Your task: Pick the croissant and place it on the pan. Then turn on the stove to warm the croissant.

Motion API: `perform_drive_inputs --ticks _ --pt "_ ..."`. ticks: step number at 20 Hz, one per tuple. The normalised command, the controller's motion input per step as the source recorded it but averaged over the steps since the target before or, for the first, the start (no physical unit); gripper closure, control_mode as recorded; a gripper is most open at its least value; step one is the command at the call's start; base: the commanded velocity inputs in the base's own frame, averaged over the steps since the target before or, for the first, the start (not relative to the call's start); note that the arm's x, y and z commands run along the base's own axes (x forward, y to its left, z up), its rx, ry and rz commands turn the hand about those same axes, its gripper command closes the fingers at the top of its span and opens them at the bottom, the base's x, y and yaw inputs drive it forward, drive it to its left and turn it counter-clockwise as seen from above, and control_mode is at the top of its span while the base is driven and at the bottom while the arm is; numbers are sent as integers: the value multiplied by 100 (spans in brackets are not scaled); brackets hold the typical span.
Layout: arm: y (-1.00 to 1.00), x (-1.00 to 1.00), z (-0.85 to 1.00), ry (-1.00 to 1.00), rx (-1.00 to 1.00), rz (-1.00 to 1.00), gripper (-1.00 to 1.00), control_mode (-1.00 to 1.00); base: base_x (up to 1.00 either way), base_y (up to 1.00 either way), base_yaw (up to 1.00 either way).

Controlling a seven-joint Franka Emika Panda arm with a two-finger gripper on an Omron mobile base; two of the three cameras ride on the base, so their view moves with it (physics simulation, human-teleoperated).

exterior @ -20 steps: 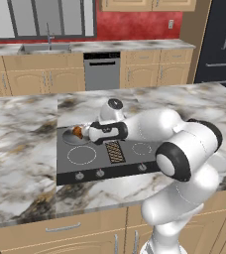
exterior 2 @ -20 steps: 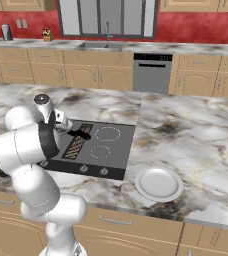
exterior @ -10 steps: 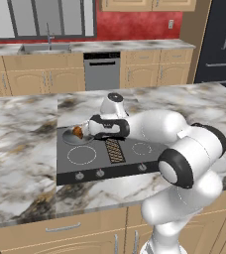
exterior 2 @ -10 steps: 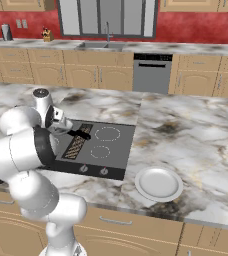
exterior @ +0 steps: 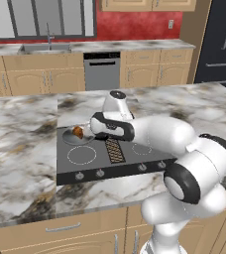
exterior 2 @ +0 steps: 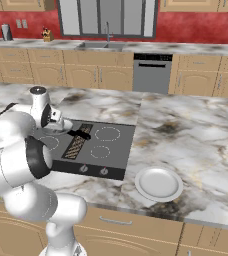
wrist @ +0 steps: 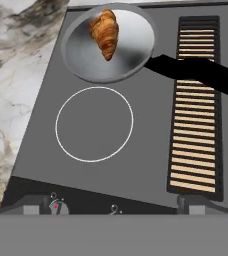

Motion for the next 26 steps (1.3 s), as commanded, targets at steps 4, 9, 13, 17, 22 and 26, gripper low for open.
perform_drive_inputs --ticks 4,9,13,17,22,26 --pt "-12 -24 -26 -3 0 0 -100 -100 0 0 0" --pt "-10 -24 -29 -1 0 0 -100 -100 0 0 0" --pt "-6 -8 -24 2 -3 0 -100 -100 0 0 0" --pt "0 -5 -3 2 -1 0 -100 -100 0 0 0" --pt "0 -19 0 1 0 0 -100 -100 0 0 0" --pt "0 -27 0 0 0 0 -100 -100 0 0 0"
